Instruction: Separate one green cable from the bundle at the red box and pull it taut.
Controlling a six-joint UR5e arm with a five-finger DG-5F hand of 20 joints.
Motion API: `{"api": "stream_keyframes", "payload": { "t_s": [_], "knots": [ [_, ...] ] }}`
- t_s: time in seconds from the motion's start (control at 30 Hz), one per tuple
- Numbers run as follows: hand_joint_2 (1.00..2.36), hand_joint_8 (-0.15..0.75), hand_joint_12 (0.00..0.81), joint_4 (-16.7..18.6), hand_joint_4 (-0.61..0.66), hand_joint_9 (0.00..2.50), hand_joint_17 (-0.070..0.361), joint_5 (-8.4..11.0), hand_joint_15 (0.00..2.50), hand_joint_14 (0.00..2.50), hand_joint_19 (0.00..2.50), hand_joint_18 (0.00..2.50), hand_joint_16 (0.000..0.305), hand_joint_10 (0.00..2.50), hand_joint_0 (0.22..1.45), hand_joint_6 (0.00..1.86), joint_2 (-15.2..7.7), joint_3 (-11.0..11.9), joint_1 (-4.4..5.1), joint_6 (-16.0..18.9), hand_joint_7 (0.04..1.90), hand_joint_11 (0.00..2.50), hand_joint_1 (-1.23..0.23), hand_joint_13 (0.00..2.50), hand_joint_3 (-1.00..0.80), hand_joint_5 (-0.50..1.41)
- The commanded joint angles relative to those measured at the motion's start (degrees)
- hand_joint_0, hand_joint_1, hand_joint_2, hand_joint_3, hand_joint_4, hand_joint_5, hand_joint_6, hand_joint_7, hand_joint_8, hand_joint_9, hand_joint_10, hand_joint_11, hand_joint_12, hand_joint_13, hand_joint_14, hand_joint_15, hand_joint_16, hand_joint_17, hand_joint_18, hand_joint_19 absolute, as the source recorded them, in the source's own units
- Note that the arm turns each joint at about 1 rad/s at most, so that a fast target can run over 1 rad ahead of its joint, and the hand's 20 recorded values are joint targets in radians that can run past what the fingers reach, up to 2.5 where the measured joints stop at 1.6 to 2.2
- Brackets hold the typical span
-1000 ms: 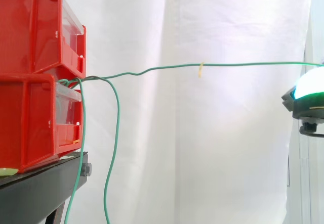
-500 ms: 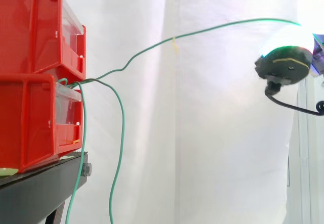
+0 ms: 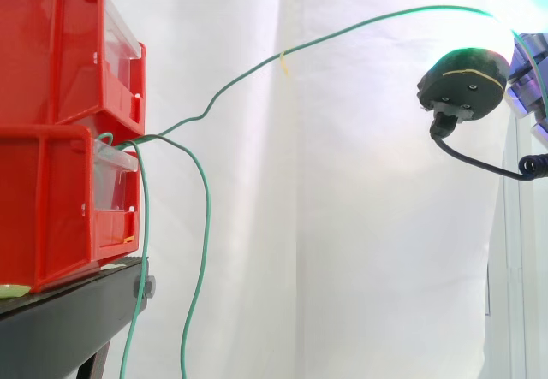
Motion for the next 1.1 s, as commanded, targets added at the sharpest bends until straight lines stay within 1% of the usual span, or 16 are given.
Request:
{"api": "stream_keyframes", "payload": {
  "t_s": [0.0,1.07],
  "knots": [
    [1.02,0.178,0.333,0.0,0.02,1.98,0.068,0.0,0.69,0.02,0.62,1.08,0.03,0.02,0.73,0.51,0.0,0.0,-0.01,0.0,1.43,0.68,-0.84,1.5,-0.21,0.14],
    [1.02,0.171,0.337,0.0,0.01,1.98,0.068,0.0,0.69,0.02,0.62,1.08,0.03,0.02,0.73,0.51,0.0,0.0,-0.01,0.0,1.43,0.67,-0.84,1.5,-0.2,0.14]
  ]
}}
